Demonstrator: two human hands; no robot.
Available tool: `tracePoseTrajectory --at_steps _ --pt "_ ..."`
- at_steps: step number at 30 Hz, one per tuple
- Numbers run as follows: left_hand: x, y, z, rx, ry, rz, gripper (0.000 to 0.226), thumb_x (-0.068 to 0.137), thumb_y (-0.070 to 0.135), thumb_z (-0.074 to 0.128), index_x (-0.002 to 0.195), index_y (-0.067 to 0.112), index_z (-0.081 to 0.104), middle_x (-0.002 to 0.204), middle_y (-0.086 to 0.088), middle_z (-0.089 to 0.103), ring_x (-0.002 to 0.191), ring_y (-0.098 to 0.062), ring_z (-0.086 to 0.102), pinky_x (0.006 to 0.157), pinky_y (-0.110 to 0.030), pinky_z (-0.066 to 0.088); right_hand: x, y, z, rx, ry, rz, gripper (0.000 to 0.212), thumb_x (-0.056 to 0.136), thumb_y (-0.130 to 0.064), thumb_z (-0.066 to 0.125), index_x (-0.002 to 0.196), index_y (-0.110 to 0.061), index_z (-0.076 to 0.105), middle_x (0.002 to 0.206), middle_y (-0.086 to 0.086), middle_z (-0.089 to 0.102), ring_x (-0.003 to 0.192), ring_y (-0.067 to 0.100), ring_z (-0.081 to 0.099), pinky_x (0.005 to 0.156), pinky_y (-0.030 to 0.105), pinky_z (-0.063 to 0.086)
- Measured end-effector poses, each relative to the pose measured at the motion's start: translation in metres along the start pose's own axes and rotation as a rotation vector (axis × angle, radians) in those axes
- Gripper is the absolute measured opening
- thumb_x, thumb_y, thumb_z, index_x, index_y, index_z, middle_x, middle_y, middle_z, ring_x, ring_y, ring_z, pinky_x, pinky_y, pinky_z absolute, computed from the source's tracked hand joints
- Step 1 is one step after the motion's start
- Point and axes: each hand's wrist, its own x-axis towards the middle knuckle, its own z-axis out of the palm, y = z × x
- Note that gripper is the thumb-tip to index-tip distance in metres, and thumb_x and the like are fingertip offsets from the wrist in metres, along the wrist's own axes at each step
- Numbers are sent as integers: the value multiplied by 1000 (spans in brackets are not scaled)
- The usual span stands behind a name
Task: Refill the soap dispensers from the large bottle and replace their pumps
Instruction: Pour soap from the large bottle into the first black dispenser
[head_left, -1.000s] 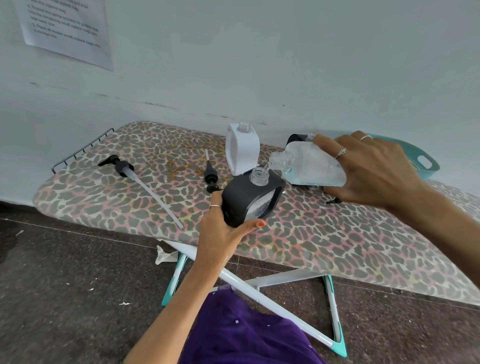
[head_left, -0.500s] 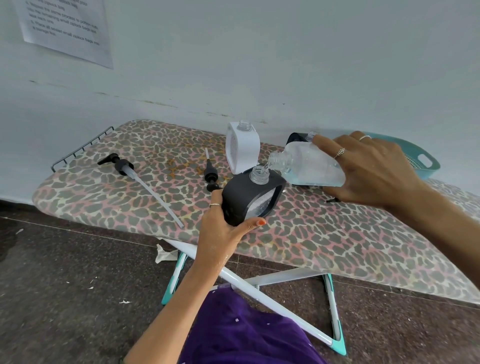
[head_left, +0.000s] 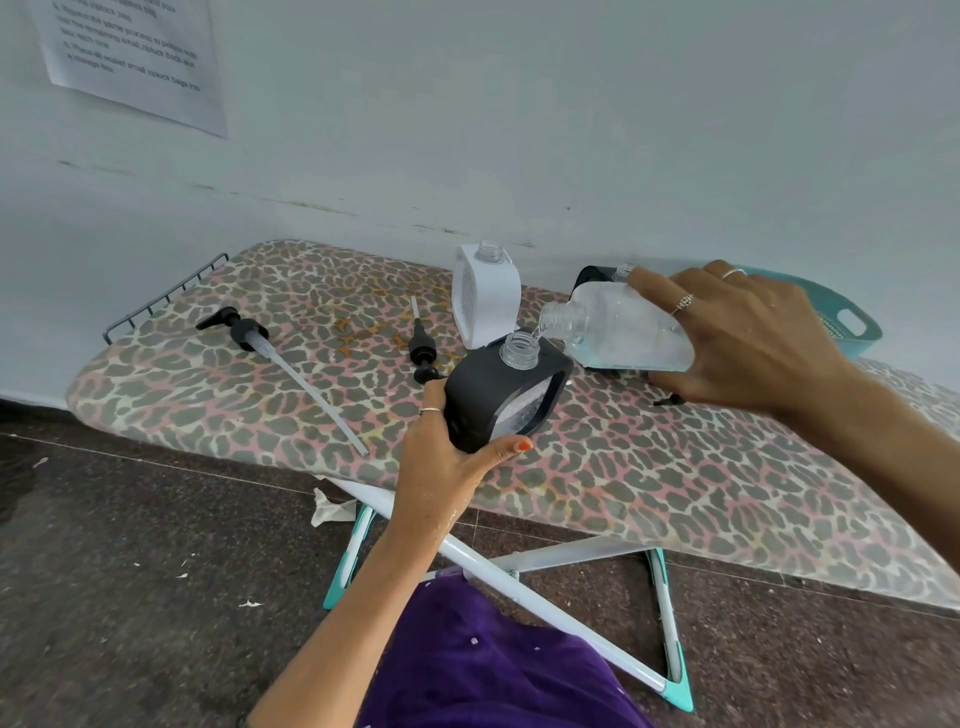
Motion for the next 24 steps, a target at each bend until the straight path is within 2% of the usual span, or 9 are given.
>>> tracePoseTrajectory --at_steps 3,6,9,11,13,15,19,22,24 --pt "0 1 0 10 -11 8 72 54 71 76 112 43 44 100 2 69 79 -20 73 63 -48 60 0 0 0 -2 1 -2 75 61 -44 80 125 -17 52 83 13 67 72 35 64 54 28 29" --pt "-1 3 0 21 -2 36 62 57 66 75 106 46 43 93 7 68 75 -7 72 61 -44 61 0 0 1 3 -5 -5 76 61 -43 81 126 -17 53 83 13 67 71 36 64 54 28 31" --pt "0 2 1 0 -6 2 62 54 70 76 103 51 44 94 -2 70 71 -16 74 58 -48 60 0 0 1 11 -5 -9 77 61 -44 81 127 -18 50 84 13 67 72 36 64 53 29 35" --pt "0 0 1 -9 -6 -10 66 52 72 76 105 49 44 95 -5 71 70 -20 74 58 -49 59 0 -1 1 16 -6 -15 78 61 -44 81 127 -20 47 84 13 67 73 36 64 53 29 37" --pt "1 0 1 11 -2 -4 71 53 72 76 109 43 44 96 2 70 73 -20 74 60 -48 60 0 -1 2 21 -4 -18 79 60 -45 81 127 -21 44 83 13 67 72 36 64 53 28 34" --pt "1 0 0 29 1 20 70 55 68 76 111 42 44 93 13 69 76 -13 73 62 -45 61 0 -1 2 23 -2 -21 80 60 -46 80 127 -21 43 83 13 67 72 36 64 53 28 31" --pt "1 2 0 84 18 64 69 59 55 77 115 29 44 91 16 65 79 3 67 69 -37 60 0 0 2 13 -13 -19 78 62 -48 77 127 -21 44 84 13 67 74 36 64 53 28 30" --pt "1 2 0 63 11 44 71 57 67 75 113 35 45 95 14 67 84 -7 70 67 -40 61 1 1 3 3 -18 -10 78 62 -45 79 128 -20 46 85 12 66 74 35 64 53 28 31" --pt "1 2 0 54 11 36 77 55 72 73 115 32 46 96 12 68 85 -13 71 67 -42 61 1 1 2 2 -17 -6 77 61 -44 80 127 -19 48 84 12 66 74 35 64 53 28 30"
